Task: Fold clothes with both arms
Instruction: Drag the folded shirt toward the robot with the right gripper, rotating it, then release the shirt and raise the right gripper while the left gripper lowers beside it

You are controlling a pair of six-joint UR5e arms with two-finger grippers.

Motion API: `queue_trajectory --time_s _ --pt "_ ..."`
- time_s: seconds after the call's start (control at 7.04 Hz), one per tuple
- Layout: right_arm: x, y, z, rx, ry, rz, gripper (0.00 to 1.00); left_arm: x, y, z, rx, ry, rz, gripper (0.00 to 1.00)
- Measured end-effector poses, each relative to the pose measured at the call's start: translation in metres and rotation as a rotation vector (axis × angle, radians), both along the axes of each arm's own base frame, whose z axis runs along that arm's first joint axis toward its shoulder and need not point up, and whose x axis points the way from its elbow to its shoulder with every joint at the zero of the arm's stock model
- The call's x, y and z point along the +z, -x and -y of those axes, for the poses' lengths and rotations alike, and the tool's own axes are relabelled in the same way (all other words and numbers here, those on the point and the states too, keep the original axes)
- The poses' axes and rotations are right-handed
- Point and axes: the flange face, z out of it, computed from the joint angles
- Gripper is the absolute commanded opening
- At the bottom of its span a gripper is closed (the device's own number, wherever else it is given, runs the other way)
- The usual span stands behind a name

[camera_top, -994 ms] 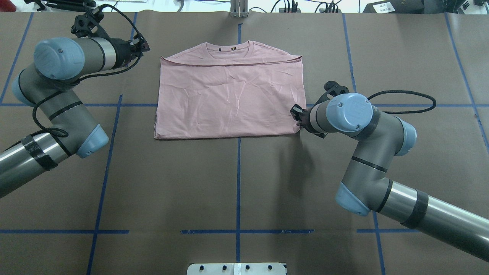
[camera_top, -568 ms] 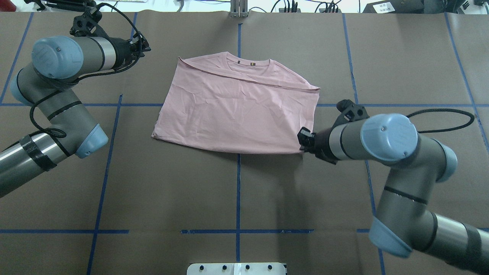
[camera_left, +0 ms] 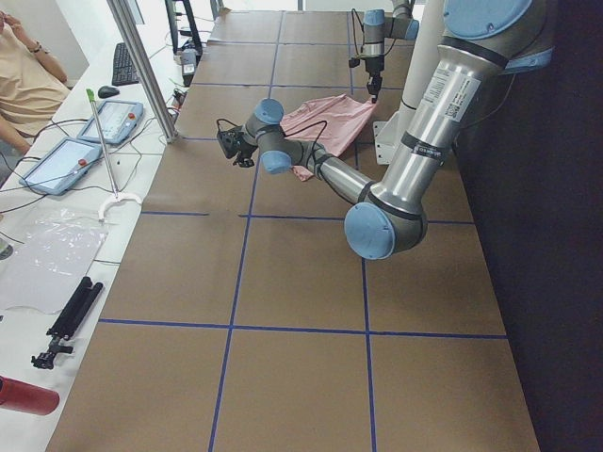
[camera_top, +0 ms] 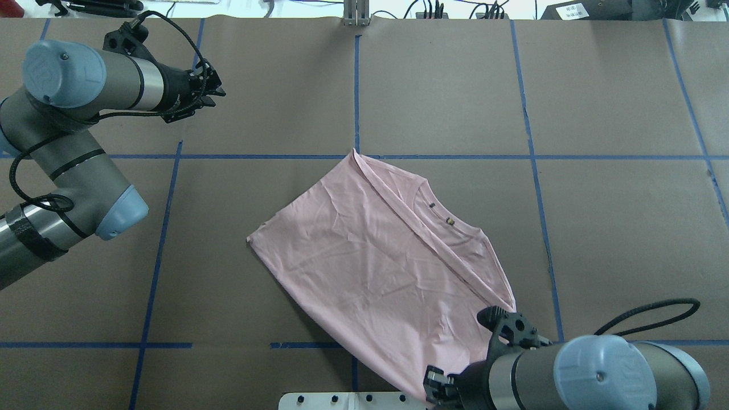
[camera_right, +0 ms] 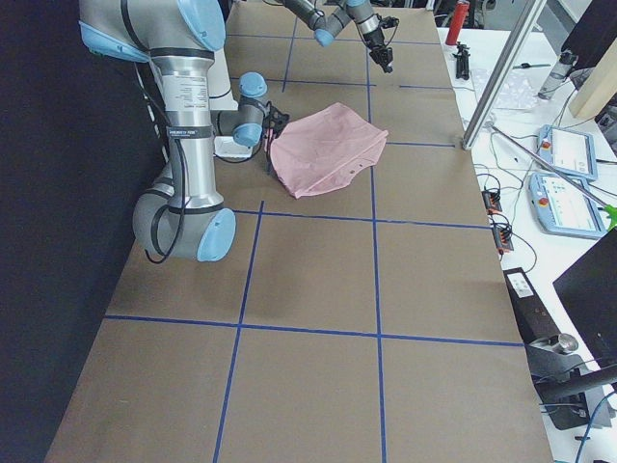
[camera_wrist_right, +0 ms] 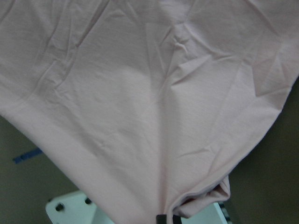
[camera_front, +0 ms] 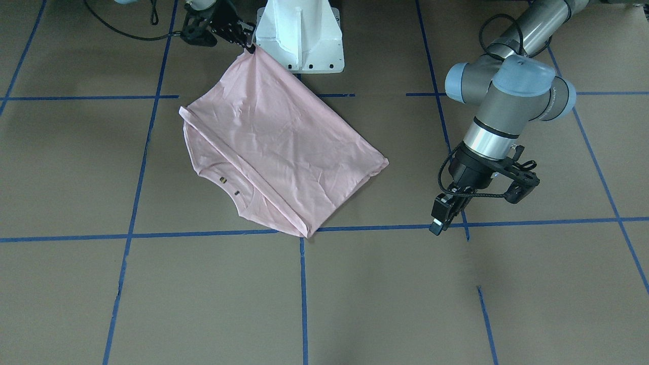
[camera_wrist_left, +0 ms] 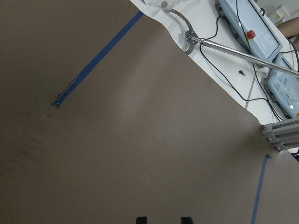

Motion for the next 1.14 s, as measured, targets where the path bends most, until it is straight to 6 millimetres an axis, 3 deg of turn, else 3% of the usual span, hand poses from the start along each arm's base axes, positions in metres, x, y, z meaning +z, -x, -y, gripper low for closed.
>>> queue_trajectory --time_s 0.14,0.28,0.57,0.71,0.85,1.14 --pt "0.016 -0.01 -0.021 -0.049 0.003 -0.035 1.0 -0.007 -0.003 -0.012 0.083 0.026 -0.031 0.41" --pt "0.029 -0.022 -0.025 -0.059 0.005 -0.064 1.0 -0.017 -0.004 -0.023 0.157 0.047 -0.067 0.41" --pt "0.04 -0.039 -0.009 -0.021 0.004 -0.09 1.0 -0.035 -0.003 -0.039 0.232 0.076 -0.116 0.44" --pt "0.037 -0.046 0.006 0.018 0.003 -0.084 1.0 -0.041 -0.012 -0.05 0.255 0.096 -0.116 0.47" --pt "0.035 -0.055 0.034 0.089 0.003 -0.078 1.0 -0.053 -0.033 -0.079 0.293 0.134 -0.101 0.49" --pt "0.033 -0.093 0.12 0.298 -0.011 -0.071 1.0 -0.075 -0.091 -0.168 0.338 0.191 0.017 0.55"
